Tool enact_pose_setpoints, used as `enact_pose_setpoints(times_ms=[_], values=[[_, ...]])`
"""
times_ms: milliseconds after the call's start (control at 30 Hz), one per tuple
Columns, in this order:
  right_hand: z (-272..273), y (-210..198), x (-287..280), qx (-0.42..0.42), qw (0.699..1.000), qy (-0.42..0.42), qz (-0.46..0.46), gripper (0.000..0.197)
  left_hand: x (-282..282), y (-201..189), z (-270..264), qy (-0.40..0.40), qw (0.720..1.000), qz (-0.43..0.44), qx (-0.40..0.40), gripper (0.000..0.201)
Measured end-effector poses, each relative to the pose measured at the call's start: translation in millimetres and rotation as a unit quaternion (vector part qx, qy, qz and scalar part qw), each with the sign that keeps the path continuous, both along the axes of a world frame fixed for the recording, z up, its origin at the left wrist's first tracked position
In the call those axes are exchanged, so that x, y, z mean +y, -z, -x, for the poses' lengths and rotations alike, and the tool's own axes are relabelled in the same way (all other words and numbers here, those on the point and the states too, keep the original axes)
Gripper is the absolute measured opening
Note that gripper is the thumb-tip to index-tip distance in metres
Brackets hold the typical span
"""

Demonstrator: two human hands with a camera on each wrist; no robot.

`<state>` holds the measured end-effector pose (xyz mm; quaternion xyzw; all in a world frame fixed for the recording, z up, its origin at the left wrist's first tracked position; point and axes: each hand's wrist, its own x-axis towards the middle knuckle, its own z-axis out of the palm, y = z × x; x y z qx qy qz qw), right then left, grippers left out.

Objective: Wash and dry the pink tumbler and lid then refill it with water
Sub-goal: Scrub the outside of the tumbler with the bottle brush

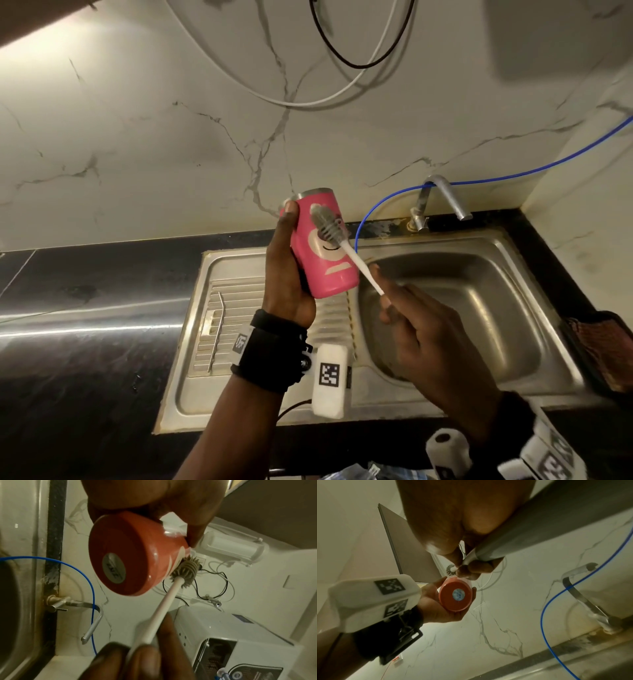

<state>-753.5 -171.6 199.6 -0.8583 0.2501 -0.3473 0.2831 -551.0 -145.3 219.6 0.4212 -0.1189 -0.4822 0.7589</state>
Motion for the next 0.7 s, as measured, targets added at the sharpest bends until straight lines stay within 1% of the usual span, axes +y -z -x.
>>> enact_pose_setpoints(times_ms=[67,100,200,233,267,333,367,433,500,567,600,633,700], values=[[-10,-6,-6,0.005,1.0,0.002,0.012,0.055,-3,1,4,0.009,1.0,0.002,0.003,0.051],[-15,-9,-8,0.007,1.0,0.004,0.014,0.056,-6,2,6,0.006,1.0,-0.005,-0.006,0.056],[-26,-20,-15,0.011,1.0,0.018,0.017,0.057,-11,8,13,-0.01,0.999,-0.035,-0.028,0.093],[-28,-22,-17,0.011,1.0,0.018,0.023,0.056,-12,9,14,-0.012,0.999,-0.036,-0.025,0.1],[-28,-22,-17,0.013,0.999,0.013,0.026,0.056,-12,10,14,-0.024,0.999,-0.034,-0.027,0.098],[-22,-16,-11,0.016,1.0,-0.012,0.007,0.054,-13,8,9,-0.052,0.998,-0.024,-0.032,0.079],[-17,-11,-5,0.014,0.999,-0.029,-0.011,0.052,-12,8,5,-0.06,0.998,-0.016,-0.031,0.076],[-4,-3,7,0.006,0.998,-0.046,-0.039,0.049,-11,10,-2,-0.077,0.997,-0.012,-0.027,0.084],[1,-1,11,0.003,0.998,-0.041,-0.039,0.052,-9,12,-3,-0.075,0.997,-0.018,-0.019,0.094],[-4,-3,7,-0.003,1.0,-0.021,-0.011,0.05,-8,14,4,-0.044,0.999,-0.026,-0.009,0.11],[-9,-5,4,-0.009,1.0,-0.008,-0.001,0.049,-8,16,9,-0.027,0.999,-0.03,-0.011,0.114],[-15,-8,0,-0.014,1.0,0.005,0.002,0.051,-8,15,13,-0.012,0.999,-0.033,-0.013,0.11],[-24,-12,-7,-0.015,1.0,0.022,-0.001,0.054,-9,15,16,0.017,1.0,-0.019,0.003,0.09]])
